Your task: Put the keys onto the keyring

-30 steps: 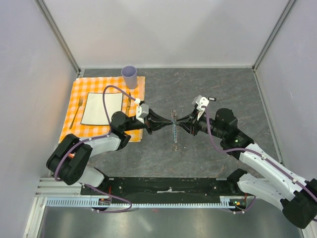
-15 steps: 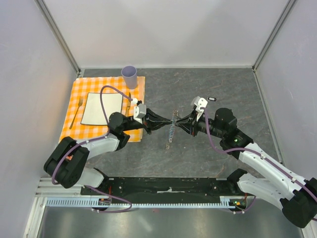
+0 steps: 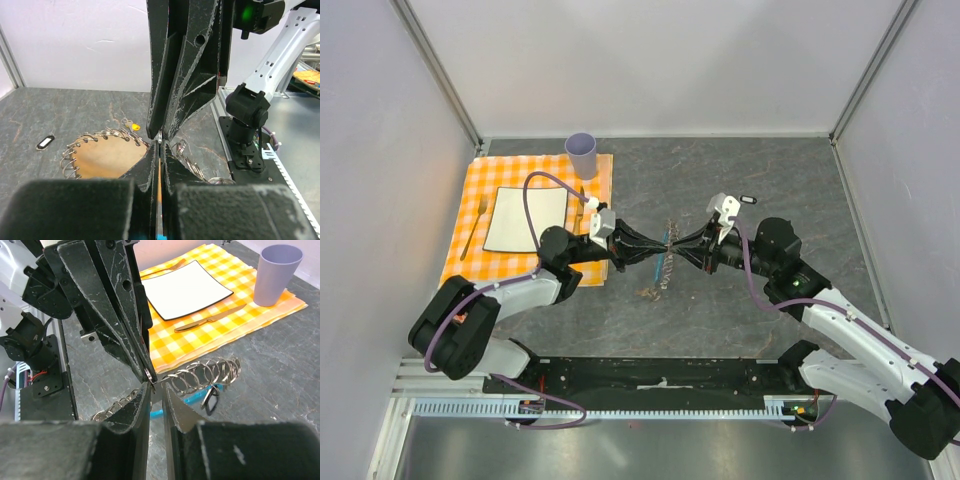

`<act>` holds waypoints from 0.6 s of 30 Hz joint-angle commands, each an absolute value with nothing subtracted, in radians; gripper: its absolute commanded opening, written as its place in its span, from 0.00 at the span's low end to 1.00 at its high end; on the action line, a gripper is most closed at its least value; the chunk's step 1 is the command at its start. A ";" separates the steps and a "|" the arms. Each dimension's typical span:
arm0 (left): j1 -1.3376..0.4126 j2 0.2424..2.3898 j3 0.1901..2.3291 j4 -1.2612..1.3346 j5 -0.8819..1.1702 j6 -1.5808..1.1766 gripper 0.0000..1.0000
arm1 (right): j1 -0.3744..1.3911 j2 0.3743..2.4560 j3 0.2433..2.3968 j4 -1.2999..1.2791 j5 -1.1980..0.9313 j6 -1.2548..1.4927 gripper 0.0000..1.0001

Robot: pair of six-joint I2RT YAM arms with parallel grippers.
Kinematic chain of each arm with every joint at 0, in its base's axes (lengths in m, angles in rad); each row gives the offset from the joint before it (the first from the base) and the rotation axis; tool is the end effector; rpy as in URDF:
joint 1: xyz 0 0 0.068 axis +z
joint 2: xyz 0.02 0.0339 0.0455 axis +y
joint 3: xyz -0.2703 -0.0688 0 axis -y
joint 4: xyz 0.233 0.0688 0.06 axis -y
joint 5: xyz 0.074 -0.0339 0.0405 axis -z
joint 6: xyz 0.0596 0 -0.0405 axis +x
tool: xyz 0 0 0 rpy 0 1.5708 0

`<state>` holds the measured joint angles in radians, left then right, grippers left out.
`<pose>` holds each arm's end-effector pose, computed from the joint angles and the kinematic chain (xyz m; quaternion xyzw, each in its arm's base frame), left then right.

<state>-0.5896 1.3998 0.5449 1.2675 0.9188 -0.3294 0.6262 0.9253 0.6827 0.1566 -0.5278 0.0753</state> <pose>0.2007 -0.1912 0.2876 0.4316 0.4382 -0.5502 0.5647 0.1631 0.1550 0.3209 -0.3632 0.6366 0.4048 0.5469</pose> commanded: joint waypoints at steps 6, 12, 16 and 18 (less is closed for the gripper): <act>-0.592 1.387 0.577 1.447 0.939 -0.402 0.02 | 0.627 0.956 0.693 0.242 -0.598 0.100 0.19; -0.592 1.379 0.563 1.473 0.917 -0.405 0.02 | 0.627 0.951 0.673 0.222 -0.597 0.091 0.18; -0.592 1.379 0.558 1.489 0.910 -0.417 0.02 | 0.627 0.951 0.655 0.239 -0.592 0.098 0.18; -0.592 1.373 0.555 1.491 0.901 -0.416 0.02 | 0.627 0.948 0.650 0.239 -0.580 0.097 0.18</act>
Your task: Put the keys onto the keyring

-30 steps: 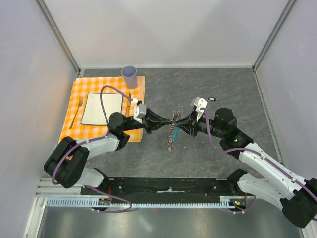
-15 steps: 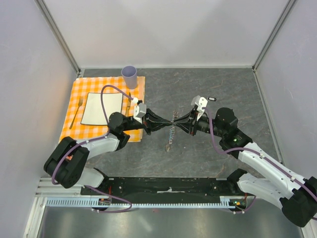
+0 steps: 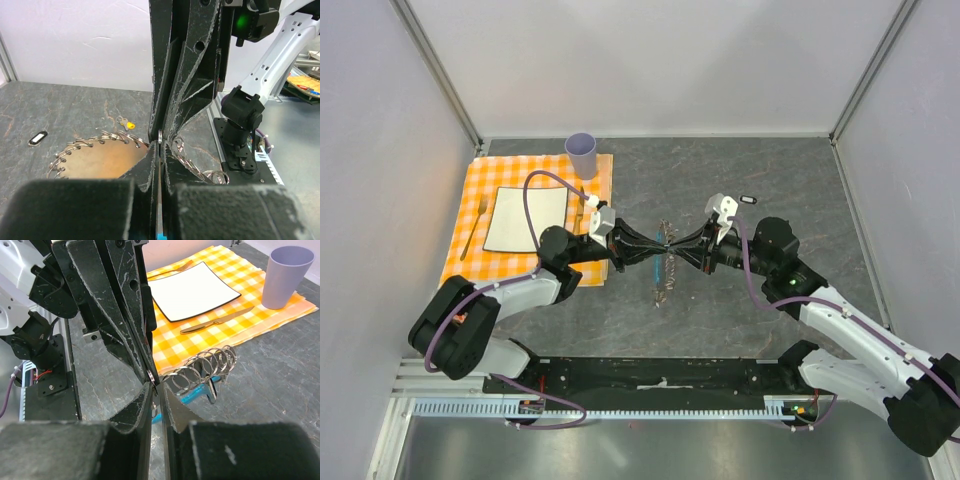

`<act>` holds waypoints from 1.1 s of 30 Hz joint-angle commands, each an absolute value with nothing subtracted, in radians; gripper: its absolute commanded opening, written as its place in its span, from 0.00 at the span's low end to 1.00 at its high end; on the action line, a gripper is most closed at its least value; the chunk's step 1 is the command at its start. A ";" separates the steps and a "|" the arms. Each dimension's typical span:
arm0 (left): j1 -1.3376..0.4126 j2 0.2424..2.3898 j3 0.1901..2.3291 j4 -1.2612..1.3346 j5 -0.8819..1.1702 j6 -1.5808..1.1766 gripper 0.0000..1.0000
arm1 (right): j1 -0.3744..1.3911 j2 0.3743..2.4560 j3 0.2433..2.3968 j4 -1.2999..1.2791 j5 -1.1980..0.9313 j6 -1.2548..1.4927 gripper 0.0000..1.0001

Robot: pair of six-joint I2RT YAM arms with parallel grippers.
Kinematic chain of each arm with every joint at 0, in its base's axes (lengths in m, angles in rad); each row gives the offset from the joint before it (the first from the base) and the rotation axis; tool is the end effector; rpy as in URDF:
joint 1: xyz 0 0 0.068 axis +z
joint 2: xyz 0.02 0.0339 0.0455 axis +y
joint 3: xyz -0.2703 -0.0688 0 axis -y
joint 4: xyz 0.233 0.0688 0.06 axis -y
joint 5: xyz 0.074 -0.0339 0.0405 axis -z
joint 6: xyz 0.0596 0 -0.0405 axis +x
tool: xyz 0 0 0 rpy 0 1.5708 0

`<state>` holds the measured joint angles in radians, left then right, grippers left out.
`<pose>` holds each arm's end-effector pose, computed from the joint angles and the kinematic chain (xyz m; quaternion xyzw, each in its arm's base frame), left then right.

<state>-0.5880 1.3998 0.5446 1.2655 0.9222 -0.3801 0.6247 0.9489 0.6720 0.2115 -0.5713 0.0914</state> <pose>0.2008 -0.1910 0.2873 0.4210 0.4497 -0.5645 0.5494 0.1652 0.1589 0.3191 -0.3703 0.6248 0.4225 0.5422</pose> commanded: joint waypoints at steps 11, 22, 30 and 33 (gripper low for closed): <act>-0.591 1.382 0.558 1.471 0.911 -0.416 0.02 | 0.629 0.948 0.661 0.238 -0.580 0.087 0.00; -0.591 1.195 0.621 0.701 0.815 0.056 0.45 | 0.629 1.025 1.107 -0.431 -0.445 -0.147 0.00; -0.591 1.161 0.618 0.698 0.824 0.032 0.49 | 0.744 1.278 1.488 -0.882 -0.208 -0.307 0.00; -0.591 1.137 0.600 0.686 0.807 0.063 0.50 | 0.831 1.345 1.569 -1.027 -0.016 -0.328 0.00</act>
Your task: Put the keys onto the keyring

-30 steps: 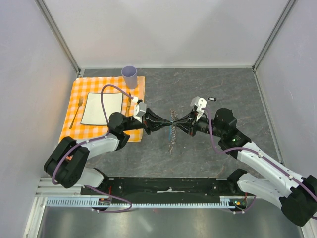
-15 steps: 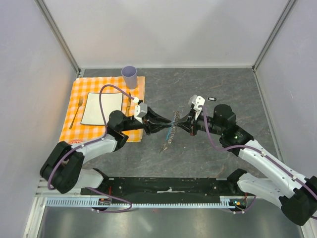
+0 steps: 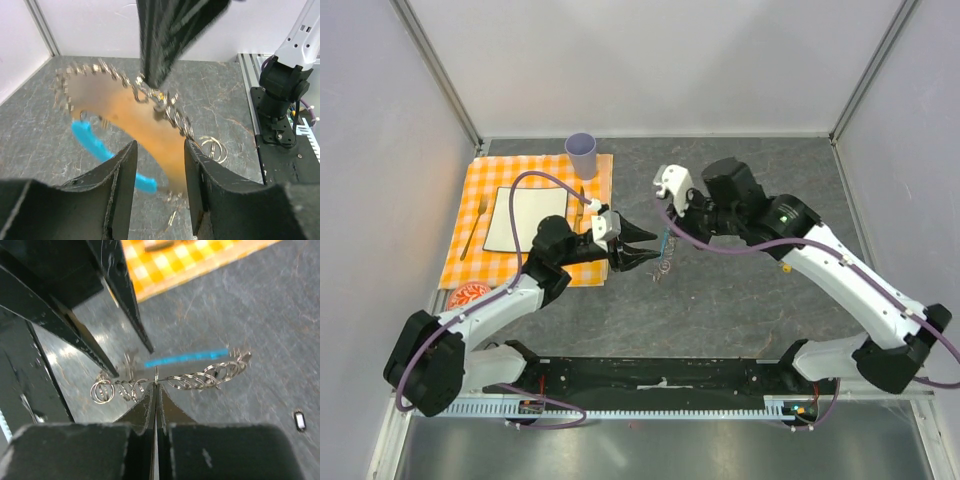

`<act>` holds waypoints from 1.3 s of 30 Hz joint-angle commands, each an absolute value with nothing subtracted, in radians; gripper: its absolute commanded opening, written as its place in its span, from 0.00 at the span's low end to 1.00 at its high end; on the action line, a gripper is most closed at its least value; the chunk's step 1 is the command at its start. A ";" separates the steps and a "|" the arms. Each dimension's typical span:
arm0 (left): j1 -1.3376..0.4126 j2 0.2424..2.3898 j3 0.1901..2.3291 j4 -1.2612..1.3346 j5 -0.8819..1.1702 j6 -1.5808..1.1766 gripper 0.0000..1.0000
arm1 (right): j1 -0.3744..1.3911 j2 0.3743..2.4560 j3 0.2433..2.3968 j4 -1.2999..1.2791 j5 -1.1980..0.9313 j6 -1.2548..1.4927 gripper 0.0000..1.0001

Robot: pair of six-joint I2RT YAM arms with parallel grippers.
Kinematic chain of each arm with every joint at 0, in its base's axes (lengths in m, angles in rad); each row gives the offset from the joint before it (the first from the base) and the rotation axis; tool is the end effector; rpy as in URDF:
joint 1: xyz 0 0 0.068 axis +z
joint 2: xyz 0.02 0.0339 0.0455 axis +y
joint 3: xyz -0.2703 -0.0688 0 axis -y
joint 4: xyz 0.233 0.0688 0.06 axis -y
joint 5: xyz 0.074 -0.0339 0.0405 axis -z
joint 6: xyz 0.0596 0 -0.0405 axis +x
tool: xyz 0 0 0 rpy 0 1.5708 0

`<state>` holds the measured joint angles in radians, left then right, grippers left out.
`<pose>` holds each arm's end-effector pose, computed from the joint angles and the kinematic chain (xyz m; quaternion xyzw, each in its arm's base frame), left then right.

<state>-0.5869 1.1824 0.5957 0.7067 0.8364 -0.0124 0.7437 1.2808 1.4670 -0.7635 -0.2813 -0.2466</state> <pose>0.1903 -0.1797 0.2983 0.4632 0.4953 -0.4593 0.5738 0.1879 0.1953 0.4030 -0.4724 0.7342 0.2355 0.4270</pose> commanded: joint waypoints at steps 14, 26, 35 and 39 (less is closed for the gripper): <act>-0.591 1.201 0.566 0.816 0.860 0.009 0.50 | 0.917 1.391 1.608 -1.032 -0.048 -0.380 0.00; -0.592 1.282 0.598 0.966 1.029 -0.170 0.43 | 0.917 1.302 1.463 -0.908 -0.113 -0.417 0.00; -0.615 1.319 0.627 0.963 1.046 -0.179 0.40 | 0.917 1.281 1.433 -0.870 -0.141 -0.420 0.00; -0.626 1.342 0.635 1.000 1.039 -0.193 0.39 | 0.917 1.276 1.419 -0.858 -0.160 -0.425 0.00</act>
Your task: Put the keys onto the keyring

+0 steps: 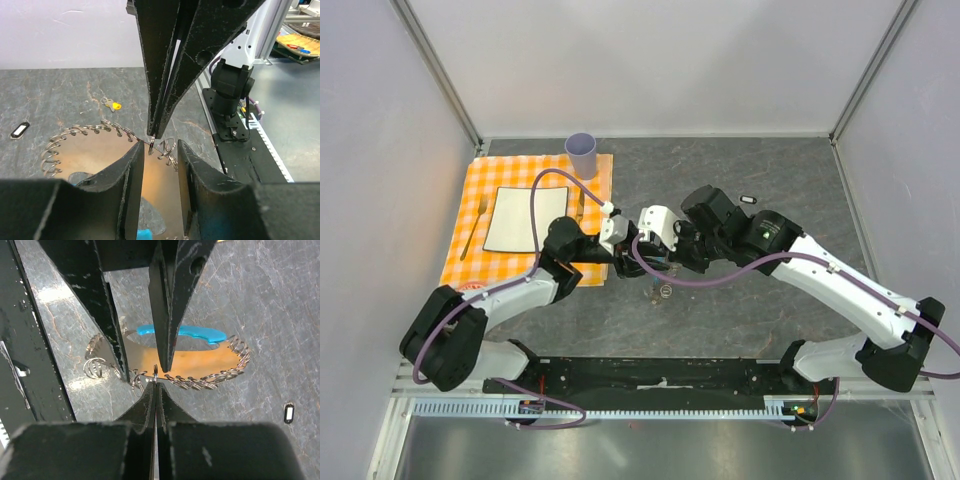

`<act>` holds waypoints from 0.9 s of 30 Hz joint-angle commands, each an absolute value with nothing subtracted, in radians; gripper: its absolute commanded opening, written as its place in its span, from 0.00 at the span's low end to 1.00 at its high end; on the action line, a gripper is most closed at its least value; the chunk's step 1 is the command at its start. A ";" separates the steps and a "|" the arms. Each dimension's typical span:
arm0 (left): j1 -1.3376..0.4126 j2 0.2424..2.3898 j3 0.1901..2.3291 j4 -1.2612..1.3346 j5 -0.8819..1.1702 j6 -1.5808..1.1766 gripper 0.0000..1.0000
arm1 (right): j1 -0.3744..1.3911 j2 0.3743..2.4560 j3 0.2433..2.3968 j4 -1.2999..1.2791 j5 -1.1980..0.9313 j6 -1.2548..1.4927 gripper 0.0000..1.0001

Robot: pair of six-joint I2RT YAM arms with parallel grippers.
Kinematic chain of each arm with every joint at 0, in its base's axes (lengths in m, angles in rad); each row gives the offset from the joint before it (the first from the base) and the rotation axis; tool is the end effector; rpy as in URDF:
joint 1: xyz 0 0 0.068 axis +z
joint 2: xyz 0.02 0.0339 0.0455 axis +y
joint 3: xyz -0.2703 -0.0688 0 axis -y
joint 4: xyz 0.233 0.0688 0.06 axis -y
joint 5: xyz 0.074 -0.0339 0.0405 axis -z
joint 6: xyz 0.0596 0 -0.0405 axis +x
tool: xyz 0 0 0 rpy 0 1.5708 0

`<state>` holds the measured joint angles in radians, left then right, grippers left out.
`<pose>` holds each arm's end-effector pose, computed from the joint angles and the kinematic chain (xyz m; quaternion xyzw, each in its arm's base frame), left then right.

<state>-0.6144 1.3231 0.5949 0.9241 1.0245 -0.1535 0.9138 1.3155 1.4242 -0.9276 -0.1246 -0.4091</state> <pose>0.1917 -0.1976 0.2857 0.4951 0.4520 -0.5407 0.5081 0.1577 0.2166 0.3627 -0.5883 0.7185 0.1476 0.3404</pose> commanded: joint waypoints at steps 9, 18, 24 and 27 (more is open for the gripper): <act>-0.632 1.362 0.647 0.988 1.060 -0.186 0.06 | 0.916 1.267 1.398 -0.836 -0.155 -0.431 0.00; -0.629 1.289 0.554 1.124 0.939 -0.169 0.02 | 0.890 1.148 1.229 -0.663 -0.130 -0.387 0.02; -0.618 1.292 0.486 1.348 0.896 -0.270 0.02 | 0.782 0.967 1.022 -0.411 -0.183 -0.296 0.24; -0.604 1.311 0.474 1.417 0.897 -0.325 0.02 | 0.732 0.917 0.954 -0.328 -0.215 -0.259 0.24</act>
<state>-0.6193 1.3125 0.4824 1.1816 0.9241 -0.2325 0.7757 0.9783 1.0210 -0.5167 -0.1791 -0.3302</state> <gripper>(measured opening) 0.026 0.238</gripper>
